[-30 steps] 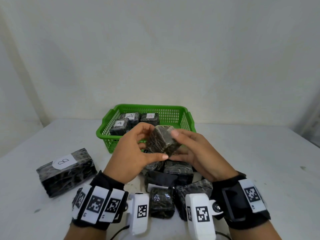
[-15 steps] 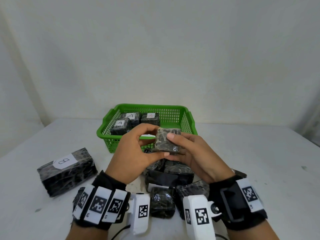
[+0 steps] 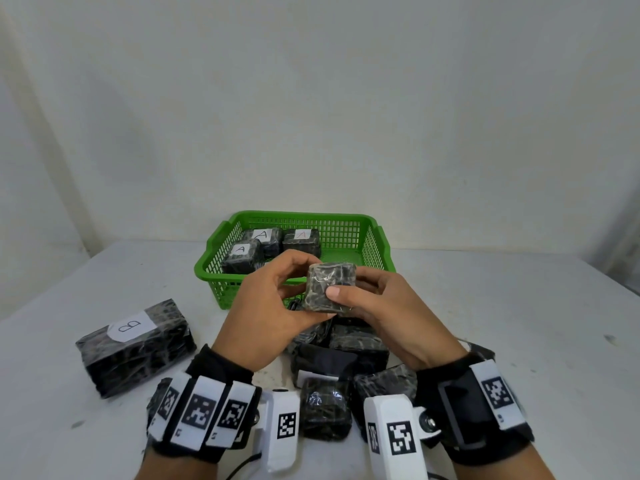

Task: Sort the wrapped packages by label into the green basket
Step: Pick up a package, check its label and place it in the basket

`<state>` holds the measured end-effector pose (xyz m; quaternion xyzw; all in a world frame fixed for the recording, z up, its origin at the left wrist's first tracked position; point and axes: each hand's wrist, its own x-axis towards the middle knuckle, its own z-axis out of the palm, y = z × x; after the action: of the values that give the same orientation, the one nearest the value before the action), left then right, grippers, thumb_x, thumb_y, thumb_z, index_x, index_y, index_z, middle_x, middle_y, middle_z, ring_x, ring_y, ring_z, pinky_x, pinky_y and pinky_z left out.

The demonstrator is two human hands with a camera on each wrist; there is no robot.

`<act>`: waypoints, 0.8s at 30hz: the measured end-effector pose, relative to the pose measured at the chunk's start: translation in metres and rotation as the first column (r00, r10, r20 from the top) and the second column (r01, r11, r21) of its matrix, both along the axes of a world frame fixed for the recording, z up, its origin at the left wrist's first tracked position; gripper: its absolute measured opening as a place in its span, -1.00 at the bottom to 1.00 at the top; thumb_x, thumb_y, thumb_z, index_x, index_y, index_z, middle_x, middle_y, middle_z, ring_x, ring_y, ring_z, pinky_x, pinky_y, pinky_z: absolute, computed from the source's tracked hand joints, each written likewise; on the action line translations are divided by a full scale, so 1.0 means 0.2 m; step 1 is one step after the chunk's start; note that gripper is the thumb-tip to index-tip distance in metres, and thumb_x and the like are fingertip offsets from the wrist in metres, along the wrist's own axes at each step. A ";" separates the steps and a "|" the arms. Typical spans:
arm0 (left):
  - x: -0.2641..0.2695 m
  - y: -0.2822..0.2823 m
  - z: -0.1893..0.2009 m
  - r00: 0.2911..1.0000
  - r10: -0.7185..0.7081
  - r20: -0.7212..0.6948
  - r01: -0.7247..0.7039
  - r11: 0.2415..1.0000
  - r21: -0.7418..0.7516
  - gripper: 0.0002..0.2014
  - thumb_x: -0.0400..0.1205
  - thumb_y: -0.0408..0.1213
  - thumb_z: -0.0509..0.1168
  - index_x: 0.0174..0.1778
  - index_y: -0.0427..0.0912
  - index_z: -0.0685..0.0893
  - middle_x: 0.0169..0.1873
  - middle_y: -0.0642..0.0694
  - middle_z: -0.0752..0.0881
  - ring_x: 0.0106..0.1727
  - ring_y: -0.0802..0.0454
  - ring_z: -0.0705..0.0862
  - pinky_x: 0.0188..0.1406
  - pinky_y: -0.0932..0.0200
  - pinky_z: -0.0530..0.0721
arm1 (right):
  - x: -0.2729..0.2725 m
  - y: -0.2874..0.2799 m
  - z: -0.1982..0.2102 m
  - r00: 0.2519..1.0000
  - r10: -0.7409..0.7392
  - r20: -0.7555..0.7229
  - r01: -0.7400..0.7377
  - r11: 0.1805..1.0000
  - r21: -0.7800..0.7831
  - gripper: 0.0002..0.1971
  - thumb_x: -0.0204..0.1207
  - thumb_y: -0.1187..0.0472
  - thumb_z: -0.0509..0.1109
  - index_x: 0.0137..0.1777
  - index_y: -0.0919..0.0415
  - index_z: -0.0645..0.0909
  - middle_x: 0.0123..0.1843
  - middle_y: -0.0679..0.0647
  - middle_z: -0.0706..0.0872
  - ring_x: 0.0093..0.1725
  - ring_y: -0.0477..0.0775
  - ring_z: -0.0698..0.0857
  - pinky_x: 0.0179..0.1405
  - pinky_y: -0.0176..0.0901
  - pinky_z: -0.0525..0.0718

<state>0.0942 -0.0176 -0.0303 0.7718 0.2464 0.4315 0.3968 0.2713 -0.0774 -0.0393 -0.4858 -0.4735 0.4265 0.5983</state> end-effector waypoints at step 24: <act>0.00 0.00 0.00 0.998 -0.050 -0.046 0.045 0.994 -0.103 -0.02 0.25 0.08 0.66 0.61 0.21 0.38 0.48 0.36 0.53 0.50 0.41 0.51 0.37 0.25 0.65 | 0.03 -0.04 0.06 0.979 0.087 -0.187 -0.089 0.996 -0.006 -0.64 0.55 0.44 0.49 0.36 0.36 0.72 0.24 0.32 0.86 0.14 0.18 0.85 0.05 -0.14 0.85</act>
<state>0.0933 -0.0178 -0.0301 0.7664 0.2592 0.3898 0.4398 0.2771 -0.0863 -0.0272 -0.4264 -0.4334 0.4995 0.6171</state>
